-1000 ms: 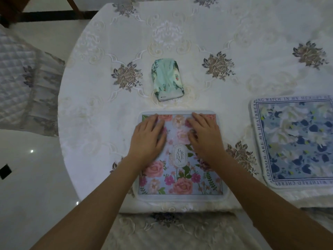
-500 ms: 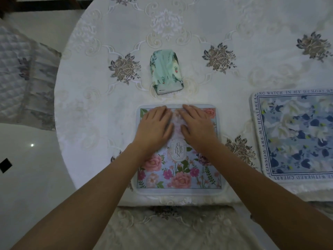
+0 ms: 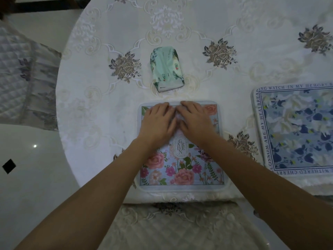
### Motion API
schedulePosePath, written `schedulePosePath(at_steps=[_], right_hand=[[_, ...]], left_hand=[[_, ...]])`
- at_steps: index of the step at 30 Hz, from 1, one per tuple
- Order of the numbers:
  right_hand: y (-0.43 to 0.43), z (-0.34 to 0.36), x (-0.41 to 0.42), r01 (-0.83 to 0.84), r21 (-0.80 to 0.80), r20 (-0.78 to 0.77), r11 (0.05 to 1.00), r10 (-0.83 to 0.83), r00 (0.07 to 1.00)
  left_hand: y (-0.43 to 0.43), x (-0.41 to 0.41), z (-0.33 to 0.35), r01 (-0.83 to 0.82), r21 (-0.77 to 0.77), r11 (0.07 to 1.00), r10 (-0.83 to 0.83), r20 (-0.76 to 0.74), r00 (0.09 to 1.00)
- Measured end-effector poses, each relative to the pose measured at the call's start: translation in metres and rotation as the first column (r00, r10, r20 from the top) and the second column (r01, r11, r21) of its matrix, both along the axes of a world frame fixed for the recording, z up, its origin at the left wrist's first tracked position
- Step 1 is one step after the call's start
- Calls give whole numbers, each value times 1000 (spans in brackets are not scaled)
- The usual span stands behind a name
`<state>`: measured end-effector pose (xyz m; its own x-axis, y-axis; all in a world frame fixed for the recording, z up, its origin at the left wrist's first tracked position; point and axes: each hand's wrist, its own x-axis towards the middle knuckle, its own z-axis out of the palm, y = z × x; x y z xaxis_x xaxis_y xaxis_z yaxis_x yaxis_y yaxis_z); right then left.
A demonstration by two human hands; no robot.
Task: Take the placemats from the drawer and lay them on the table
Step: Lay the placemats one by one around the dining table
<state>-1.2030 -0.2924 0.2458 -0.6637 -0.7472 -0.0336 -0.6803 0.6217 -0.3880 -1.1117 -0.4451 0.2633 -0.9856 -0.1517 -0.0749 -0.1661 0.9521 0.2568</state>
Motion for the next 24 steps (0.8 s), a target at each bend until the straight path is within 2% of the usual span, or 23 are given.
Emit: schedulePosePath(at_steps=[6, 12, 20, 24], right_hand=[[49, 3, -15, 100, 6, -4, 995, -100, 995], [77, 9, -6, 116, 6, 69, 993, -116, 991], [123, 16, 69, 166, 79, 84, 983, -173, 981], [156, 19, 115, 172, 112, 171, 979, -189, 967]], left_hand=[[-35, 29, -4, -71, -66, 995, 72, 9, 997], [-32, 46, 0, -138, -5, 990, 138, 34, 990], [9, 122, 9, -171, 28, 985, 168, 88, 982], [34, 165, 12, -198, 59, 978, 194, 68, 979]])
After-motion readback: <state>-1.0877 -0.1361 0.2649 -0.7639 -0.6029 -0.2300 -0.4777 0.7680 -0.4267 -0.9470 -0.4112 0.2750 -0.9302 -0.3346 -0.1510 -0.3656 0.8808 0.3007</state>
